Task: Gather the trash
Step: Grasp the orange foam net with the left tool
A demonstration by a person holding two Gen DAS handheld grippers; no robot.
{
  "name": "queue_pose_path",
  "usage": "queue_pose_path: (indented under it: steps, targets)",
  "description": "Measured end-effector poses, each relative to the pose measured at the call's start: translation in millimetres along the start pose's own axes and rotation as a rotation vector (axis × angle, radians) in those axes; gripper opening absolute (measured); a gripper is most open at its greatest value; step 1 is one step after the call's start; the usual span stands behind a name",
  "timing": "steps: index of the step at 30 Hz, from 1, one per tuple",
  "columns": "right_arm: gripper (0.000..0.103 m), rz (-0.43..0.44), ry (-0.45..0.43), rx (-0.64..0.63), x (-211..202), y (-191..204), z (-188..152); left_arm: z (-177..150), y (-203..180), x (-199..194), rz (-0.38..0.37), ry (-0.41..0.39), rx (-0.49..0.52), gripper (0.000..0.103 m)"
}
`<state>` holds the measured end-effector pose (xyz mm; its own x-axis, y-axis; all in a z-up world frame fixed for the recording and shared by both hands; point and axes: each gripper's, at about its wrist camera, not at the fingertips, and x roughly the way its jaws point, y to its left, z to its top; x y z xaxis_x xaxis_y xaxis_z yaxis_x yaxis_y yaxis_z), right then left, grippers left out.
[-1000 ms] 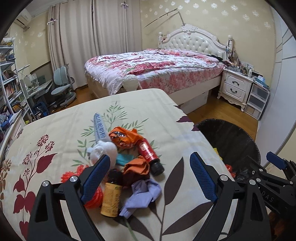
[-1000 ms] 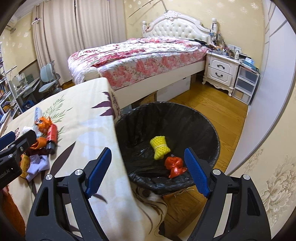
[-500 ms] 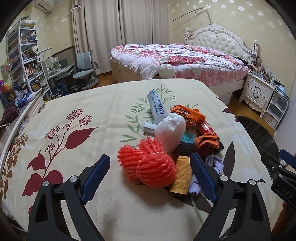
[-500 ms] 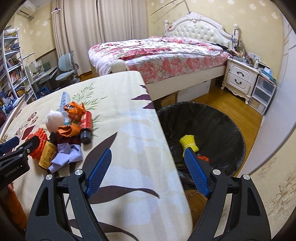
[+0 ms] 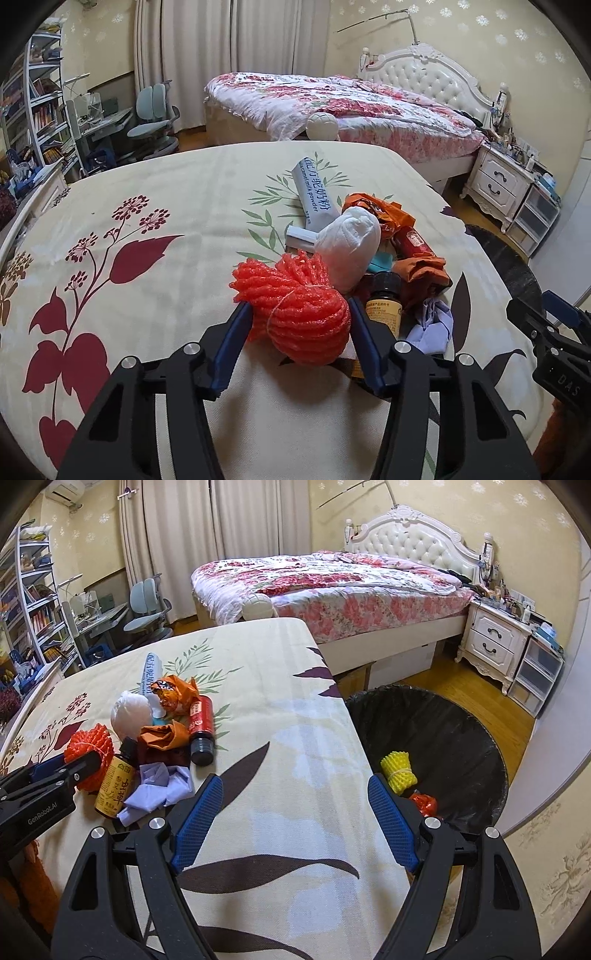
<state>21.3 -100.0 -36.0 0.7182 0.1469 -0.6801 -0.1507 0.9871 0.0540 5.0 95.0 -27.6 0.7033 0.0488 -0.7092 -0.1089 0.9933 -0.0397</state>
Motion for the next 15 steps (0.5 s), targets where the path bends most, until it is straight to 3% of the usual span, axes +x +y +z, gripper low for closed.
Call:
queue_pose_path:
  steps: [8, 15]
  targets:
    - [0.079, 0.046, -0.004, -0.021, 2, 20, 8, 3, 31, -11, 0.053, -0.031, -0.026, 0.053]
    - [0.065, 0.113, 0.013, -0.083, 11, 53, 16, 5, 56, -12, 0.122, -0.047, -0.037, 0.053]
